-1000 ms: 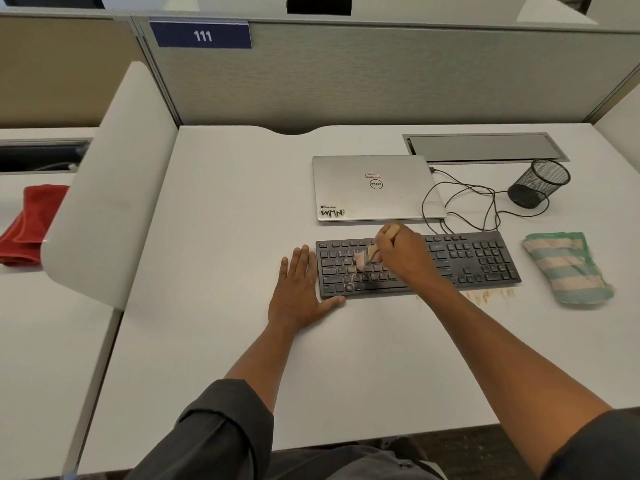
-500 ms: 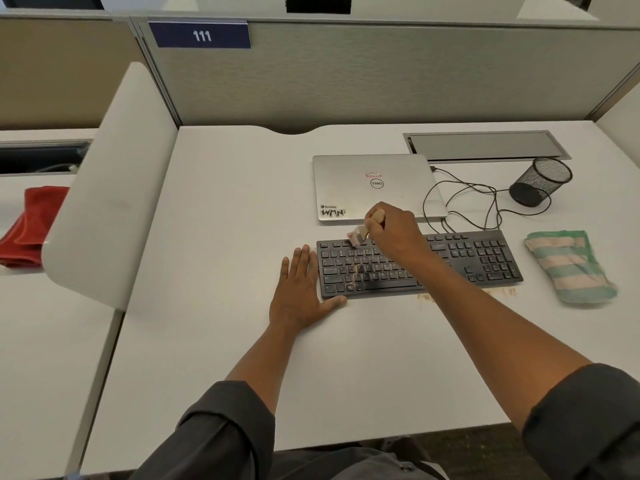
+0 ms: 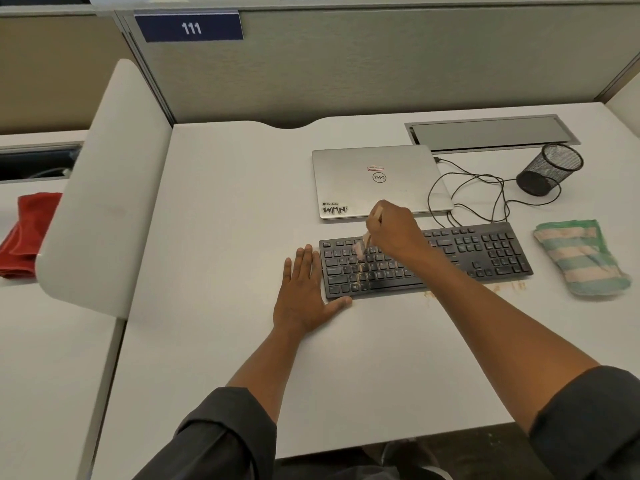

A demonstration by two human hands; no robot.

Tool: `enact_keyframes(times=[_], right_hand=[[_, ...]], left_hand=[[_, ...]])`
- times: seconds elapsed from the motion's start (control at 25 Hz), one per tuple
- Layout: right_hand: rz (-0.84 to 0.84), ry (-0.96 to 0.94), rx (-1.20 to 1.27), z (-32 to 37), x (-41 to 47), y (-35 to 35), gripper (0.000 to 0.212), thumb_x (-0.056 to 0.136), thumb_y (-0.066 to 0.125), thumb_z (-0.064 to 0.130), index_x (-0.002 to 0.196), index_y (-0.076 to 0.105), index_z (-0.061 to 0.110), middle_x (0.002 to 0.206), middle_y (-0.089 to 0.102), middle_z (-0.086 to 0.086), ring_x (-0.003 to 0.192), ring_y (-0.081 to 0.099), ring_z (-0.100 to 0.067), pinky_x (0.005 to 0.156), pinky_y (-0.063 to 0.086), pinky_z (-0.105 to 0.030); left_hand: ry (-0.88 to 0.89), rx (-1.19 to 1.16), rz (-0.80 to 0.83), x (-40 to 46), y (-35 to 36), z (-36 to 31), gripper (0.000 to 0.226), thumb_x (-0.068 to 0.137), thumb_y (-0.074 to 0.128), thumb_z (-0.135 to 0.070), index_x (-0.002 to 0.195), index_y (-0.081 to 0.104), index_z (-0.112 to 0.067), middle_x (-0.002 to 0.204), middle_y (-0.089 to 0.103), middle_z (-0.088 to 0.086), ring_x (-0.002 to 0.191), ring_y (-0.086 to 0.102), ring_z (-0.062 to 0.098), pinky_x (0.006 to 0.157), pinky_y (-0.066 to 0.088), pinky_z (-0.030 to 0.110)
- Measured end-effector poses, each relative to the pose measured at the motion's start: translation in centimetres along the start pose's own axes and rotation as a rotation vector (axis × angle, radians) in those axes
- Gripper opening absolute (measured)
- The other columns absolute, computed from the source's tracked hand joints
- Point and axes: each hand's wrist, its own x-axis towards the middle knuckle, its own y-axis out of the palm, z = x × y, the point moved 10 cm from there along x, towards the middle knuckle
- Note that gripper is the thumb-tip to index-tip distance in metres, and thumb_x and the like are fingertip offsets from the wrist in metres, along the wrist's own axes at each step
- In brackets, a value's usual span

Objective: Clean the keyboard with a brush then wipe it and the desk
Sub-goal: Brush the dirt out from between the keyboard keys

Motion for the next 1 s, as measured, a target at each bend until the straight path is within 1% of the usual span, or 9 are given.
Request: enact_keyframes(times=[0.12, 0.28, 0.4, 0.52, 0.6, 0.72, 0.84, 0.92, 1.0], right_hand=[[0.051, 0.003, -0.074, 0.2, 0.6, 0.3, 0.019, 0.095, 0.045, 0.018, 0.088, 0.061, 0.008, 0.078, 0.068, -0.007, 0.074, 0.066, -0.023, 0.067, 0.055, -0.038], [-0.039, -0.029, 0.076, 1.0, 1.0, -1.1, 0.017, 0.096, 0.044, 0.018, 0.088, 0.059, 0.011, 0.076, 0.064, -0.003, 0.066, 0.061, -0.018, 0.057, 0.047, -0.033], [0.05, -0.052, -0.034, 0.9, 0.3, 0.6, 0.02, 0.096, 0.044, 0.017, 0.087, 0.06, 0.01, 0.074, 0.064, -0.003, 0.068, 0.06, -0.02, 0.055, 0.042, -0.029], [0.082, -0.046, -0.098, 0.1, -0.1, 0.8, 0.021, 0.093, 0.044, 0.017, 0.083, 0.06, 0.01, 0.073, 0.065, -0.004, 0.071, 0.061, -0.022, 0.06, 0.045, -0.032], [0.039, -0.04, -0.021, -0.2, -0.1, -0.3, 0.021, 0.095, 0.044, 0.018, 0.085, 0.06, 0.01, 0.073, 0.065, -0.004, 0.066, 0.058, -0.018, 0.058, 0.043, -0.031], [-0.01, -0.056, 0.052, -0.3, -0.2, -1.2, 0.022, 0.098, 0.044, 0.021, 0.087, 0.059, 0.011, 0.07, 0.062, -0.001, 0.059, 0.053, -0.007, 0.054, 0.041, -0.029], [0.014, -0.064, 0.037, -1.0, -1.1, 0.1, 0.025, 0.097, 0.043, 0.024, 0.085, 0.06, 0.01, 0.071, 0.065, -0.003, 0.066, 0.06, -0.019, 0.061, 0.05, -0.036], [0.046, -0.056, 0.046, -1.7, -1.6, 0.8, 0.028, 0.096, 0.042, 0.023, 0.081, 0.06, 0.01, 0.068, 0.067, -0.003, 0.063, 0.061, -0.021, 0.062, 0.052, -0.04], [0.014, -0.068, 0.081, -1.6, -1.8, 0.2, 0.028, 0.097, 0.042, 0.023, 0.082, 0.061, 0.01, 0.068, 0.067, -0.003, 0.064, 0.061, -0.021, 0.061, 0.051, -0.039]], left_hand=[[0.002, 0.006, -0.002, 0.0, -0.1, 0.0, 0.12, 0.082, 0.028, -0.092, 0.162, -0.006, -0.01, 0.169, -0.013, 0.01, 0.154, -0.021, 0.021, 0.126, -0.011, 0.044], [-0.001, 0.017, -0.011, 0.0, -0.1, 0.0, 0.119, 0.082, 0.028, -0.092, 0.161, -0.006, -0.01, 0.169, -0.012, 0.009, 0.155, -0.02, 0.021, 0.126, -0.011, 0.044], [-0.016, 0.005, -0.015, -0.1, 0.0, 0.0, 0.12, 0.08, 0.026, -0.093, 0.161, -0.005, -0.01, 0.169, -0.013, 0.008, 0.154, -0.021, 0.02, 0.126, -0.011, 0.044], [-0.059, 0.002, -0.003, -0.5, 0.3, -0.3, 0.124, 0.076, 0.015, -0.096, 0.162, -0.007, -0.009, 0.169, -0.016, 0.008, 0.154, -0.024, 0.019, 0.125, -0.012, 0.044], [-0.084, 0.013, 0.005, -0.7, 0.5, -0.4, 0.123, 0.078, 0.017, -0.096, 0.161, -0.008, -0.009, 0.169, -0.017, 0.008, 0.153, -0.025, 0.019, 0.126, -0.011, 0.045], [-0.098, 0.032, -0.011, -0.6, 0.2, -0.3, 0.12, 0.08, 0.02, -0.094, 0.162, -0.007, -0.01, 0.169, -0.016, 0.007, 0.153, -0.025, 0.018, 0.126, -0.011, 0.044], [-0.106, 0.048, 0.003, -0.6, 0.6, -0.2, 0.121, 0.08, 0.018, -0.095, 0.162, -0.007, -0.009, 0.169, -0.016, 0.006, 0.153, -0.025, 0.017, 0.126, -0.011, 0.044], [-0.106, 0.05, -0.004, -0.6, 0.5, -0.3, 0.122, 0.079, 0.015, -0.096, 0.162, -0.006, -0.009, 0.169, -0.016, 0.006, 0.153, -0.024, 0.017, 0.126, -0.012, 0.044], [-0.11, 0.049, -0.002, -0.5, 0.5, -0.3, 0.123, 0.077, 0.009, -0.096, 0.162, -0.007, -0.009, 0.169, -0.016, 0.006, 0.153, -0.024, 0.017, 0.126, -0.012, 0.044]])
